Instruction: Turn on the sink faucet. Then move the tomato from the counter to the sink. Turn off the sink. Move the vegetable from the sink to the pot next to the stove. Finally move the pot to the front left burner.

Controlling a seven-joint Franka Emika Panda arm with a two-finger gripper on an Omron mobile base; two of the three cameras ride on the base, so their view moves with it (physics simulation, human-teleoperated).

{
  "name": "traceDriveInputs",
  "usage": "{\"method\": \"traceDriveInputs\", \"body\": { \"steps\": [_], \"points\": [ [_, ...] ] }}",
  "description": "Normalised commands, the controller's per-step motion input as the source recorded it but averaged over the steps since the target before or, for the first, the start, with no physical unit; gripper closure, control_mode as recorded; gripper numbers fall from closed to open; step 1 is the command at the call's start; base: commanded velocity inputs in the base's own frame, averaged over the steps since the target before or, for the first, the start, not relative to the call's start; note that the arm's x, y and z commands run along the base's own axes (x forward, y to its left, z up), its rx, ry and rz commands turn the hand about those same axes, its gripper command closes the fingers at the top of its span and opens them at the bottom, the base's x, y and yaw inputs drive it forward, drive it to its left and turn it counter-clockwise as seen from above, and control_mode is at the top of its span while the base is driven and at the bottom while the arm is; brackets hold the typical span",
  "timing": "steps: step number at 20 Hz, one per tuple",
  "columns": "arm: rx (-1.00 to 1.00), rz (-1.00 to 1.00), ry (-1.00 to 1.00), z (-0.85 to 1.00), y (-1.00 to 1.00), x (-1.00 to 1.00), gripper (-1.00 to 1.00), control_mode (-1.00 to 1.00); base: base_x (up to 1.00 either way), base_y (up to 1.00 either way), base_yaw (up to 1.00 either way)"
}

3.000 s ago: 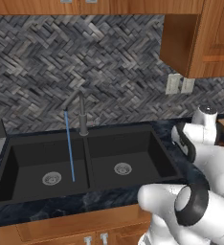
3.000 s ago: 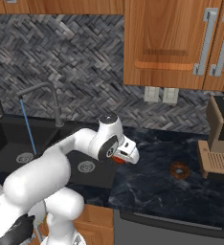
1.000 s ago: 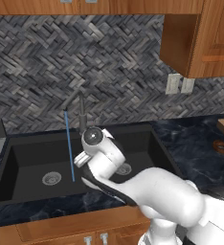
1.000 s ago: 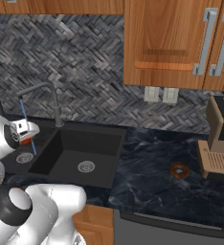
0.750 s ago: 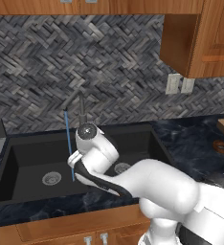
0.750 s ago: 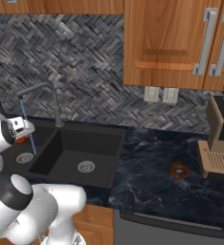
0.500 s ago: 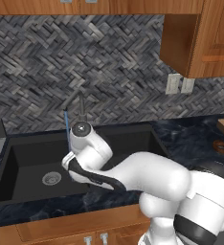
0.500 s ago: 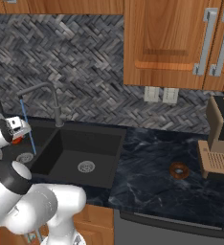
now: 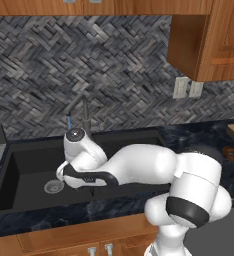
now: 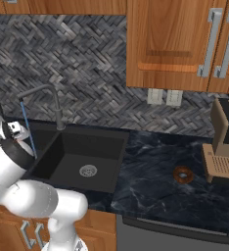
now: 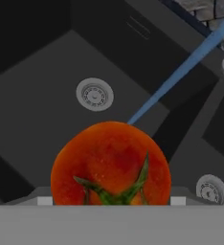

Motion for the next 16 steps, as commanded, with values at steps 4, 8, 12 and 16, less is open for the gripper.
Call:
{"method": "traceDriveInputs", "body": {
  "steps": [4, 8, 12, 16],
  "points": [
    [0.00, 0.00, 0.09, -0.14, 0.06, 0.12, 1.00, -1.00, 0.00, 0.00, 0.00],
    [0.00, 0.00, 0.07, -0.19, 0.14, 0.16, 1.00, -1.00, 0.00, 0.00, 0.00],
    [0.00, 0.00, 0.05, -0.27, 0.16, 0.17, 1.00, -1.00, 0.00, 0.00, 0.00],
    [0.00, 0.00, 0.02, -0.30, 0.16, 0.18, 1.00, -1.00, 0.00, 0.00, 0.00]
  ]
}}
